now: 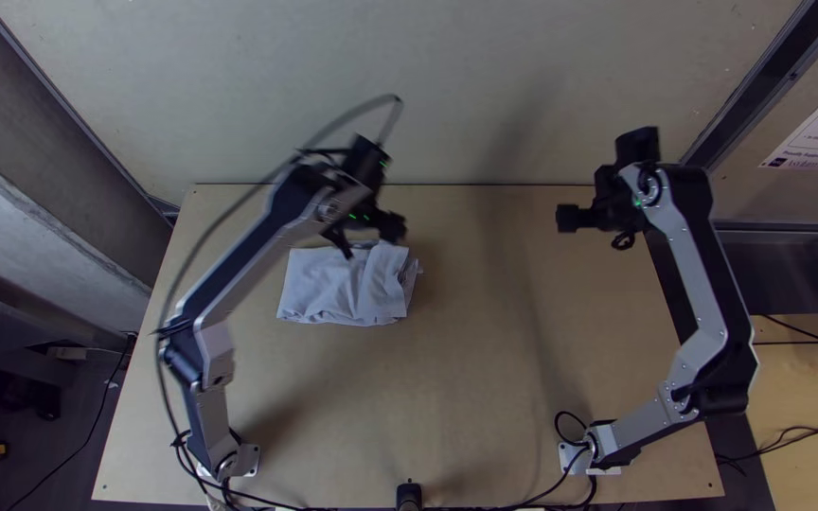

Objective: Fold the t-shirt

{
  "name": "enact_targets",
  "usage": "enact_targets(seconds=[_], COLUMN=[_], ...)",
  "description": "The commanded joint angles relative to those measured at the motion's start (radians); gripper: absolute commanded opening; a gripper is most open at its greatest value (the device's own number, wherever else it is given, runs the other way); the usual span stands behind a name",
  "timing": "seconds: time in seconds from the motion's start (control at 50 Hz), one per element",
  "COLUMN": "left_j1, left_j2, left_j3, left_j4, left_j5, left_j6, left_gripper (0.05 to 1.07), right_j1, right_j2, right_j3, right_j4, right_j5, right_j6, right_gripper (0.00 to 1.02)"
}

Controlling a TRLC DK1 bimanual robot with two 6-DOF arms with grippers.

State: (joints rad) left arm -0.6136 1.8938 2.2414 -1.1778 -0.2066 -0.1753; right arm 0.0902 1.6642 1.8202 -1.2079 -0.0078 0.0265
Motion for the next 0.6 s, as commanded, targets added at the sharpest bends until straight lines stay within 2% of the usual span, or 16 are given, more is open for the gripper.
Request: enact_targets(seconds=[0.0,0.18,0.32,0.42,0.58], left_j1=[0.087,0.268,0.373,0.459,0.546], left_j2=[-0.153,-0.291,-0.412,-0.544,-0.766], left_j3=[-0.059,-0.14,-0.238,-0.39,-0.644], left_j4=[0.073,0.102,0.135,0.279,0.452], left_j5=[-0.017,-0.011,0.004,0.004,0.024], left_j6=[0.022,0.069,0.123,0.132,0.146], left_gripper=[1.02,1.02,1.02,1.02,1.02], right_j1=[-0.018,-0.052,-0.063,-0.084,-0.109], right_j2=[-0.075,-0.146,-0.248,-0.336,-0.457], right_j3=[0.088,0.085,0.014,-0.058,-0.16], right_j4=[0.053,0.191,0.369,0.498,0.581], right_j5=[0.002,0.014,0.026,0.026,0.028], right_j6=[-0.028,-0.022,-0.03,-0.071,-0.142], right_gripper=[0.99,0.98,0.98,0.98,0.98])
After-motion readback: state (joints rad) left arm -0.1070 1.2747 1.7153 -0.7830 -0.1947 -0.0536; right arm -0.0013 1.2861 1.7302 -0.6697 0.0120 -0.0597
